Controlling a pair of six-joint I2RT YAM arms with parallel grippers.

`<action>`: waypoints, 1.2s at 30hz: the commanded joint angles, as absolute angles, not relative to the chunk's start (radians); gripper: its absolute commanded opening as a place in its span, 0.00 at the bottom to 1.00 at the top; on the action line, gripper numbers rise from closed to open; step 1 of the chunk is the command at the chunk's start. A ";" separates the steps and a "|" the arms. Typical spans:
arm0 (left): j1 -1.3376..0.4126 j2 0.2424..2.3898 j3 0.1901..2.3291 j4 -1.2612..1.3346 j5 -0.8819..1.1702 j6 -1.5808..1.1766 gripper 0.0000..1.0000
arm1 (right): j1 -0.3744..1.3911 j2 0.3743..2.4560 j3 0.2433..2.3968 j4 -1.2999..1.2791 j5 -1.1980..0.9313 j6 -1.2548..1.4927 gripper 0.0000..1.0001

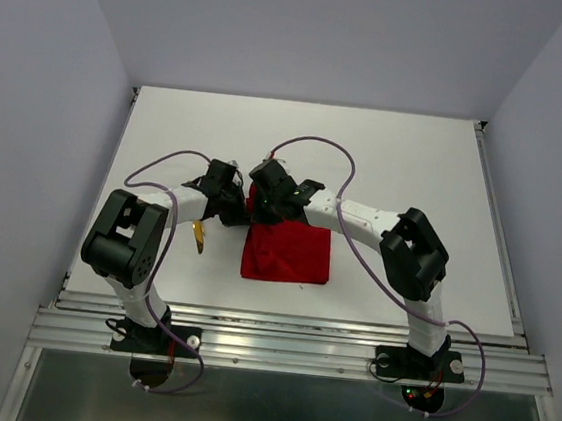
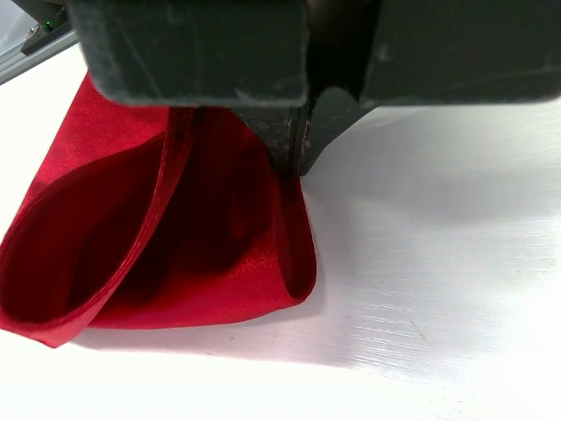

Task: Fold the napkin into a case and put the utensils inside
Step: Fold the rectangle-folded napkin at the center of the board.

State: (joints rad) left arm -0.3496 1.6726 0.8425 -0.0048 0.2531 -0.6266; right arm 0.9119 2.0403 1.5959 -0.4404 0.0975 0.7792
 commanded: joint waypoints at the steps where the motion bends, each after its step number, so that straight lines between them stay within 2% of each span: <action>1: -0.334 1.638 0.835 -0.049 0.222 -0.607 0.00 | 0.923 2.026 1.628 -0.405 0.091 0.790 0.01; 28: -0.261 1.632 0.805 -0.020 0.282 -0.586 0.00 | 0.923 2.085 1.614 -0.324 0.012 0.804 0.02; 33: -0.258 1.681 0.827 -0.020 0.287 -0.583 0.00 | 0.923 2.088 1.609 -0.305 0.008 0.798 0.24; 34: -0.256 1.677 0.833 -0.021 0.284 -0.581 0.00 | 0.923 2.082 1.603 -0.305 0.009 0.790 0.33; 36: -0.252 1.660 0.847 -0.040 0.270 -0.577 0.00 | 0.904 2.040 1.574 -0.305 0.018 0.781 0.41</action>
